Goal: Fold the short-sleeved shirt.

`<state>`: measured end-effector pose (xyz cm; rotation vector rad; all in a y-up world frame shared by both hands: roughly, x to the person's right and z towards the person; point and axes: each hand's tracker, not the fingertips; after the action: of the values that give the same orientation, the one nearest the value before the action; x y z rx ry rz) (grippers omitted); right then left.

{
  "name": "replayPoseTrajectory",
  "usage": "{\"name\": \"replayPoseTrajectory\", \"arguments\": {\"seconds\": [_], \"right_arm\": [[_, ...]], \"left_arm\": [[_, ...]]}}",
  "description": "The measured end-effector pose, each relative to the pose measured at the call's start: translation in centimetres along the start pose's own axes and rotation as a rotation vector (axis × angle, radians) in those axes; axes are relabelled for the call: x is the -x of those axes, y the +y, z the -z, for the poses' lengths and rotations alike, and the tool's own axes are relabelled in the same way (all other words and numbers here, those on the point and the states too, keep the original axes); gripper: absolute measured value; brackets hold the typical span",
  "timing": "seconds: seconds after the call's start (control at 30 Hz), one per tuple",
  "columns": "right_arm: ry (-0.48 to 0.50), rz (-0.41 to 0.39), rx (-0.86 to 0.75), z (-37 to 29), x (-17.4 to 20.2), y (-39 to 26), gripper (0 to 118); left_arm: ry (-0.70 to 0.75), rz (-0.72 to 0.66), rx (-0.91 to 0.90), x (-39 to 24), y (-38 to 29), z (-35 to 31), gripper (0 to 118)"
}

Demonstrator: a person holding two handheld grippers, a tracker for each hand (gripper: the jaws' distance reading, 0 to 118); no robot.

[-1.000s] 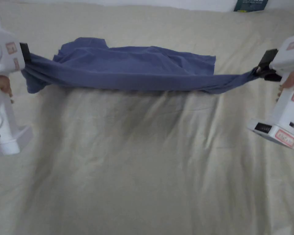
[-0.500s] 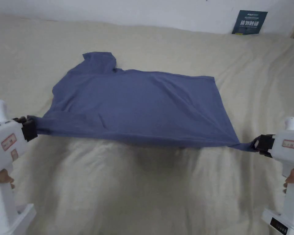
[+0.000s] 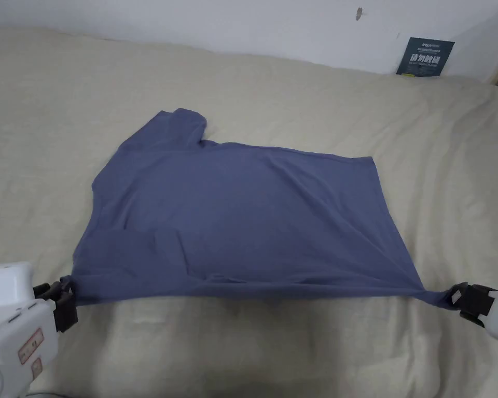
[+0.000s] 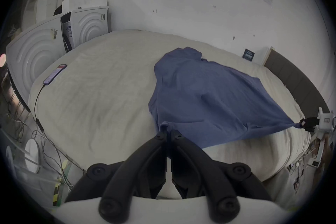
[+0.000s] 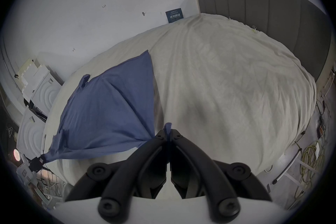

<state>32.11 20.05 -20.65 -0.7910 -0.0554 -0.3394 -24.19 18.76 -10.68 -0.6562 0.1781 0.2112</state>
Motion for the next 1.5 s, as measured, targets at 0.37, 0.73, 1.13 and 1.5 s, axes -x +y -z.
{"name": "replayPoseTrajectory", "arguments": {"seconds": [0.37, 0.73, 1.13, 1.5], "right_arm": [[-0.031, -0.035, 0.054, -0.4, -0.8, -2.9, 36], [-0.046, -0.234, -0.153, -6.9, 2.2, 0.7, 112], [0.061, -0.34, -0.469, -10.2, 9.3, -3.6, 117], [0.077, -0.216, -0.481, -9.4, 9.0, -3.3, 4]], "left_arm": [[0.056, -0.017, 0.084, 0.8, -1.8, 0.8, 66], [0.065, -0.074, -0.157, 1.3, 4.4, -2.8, 110], [0.004, 0.178, -0.405, -7.0, 4.7, -4.5, 81], [-0.034, 0.131, -0.435, -7.3, 3.7, -4.5, 0]]}}
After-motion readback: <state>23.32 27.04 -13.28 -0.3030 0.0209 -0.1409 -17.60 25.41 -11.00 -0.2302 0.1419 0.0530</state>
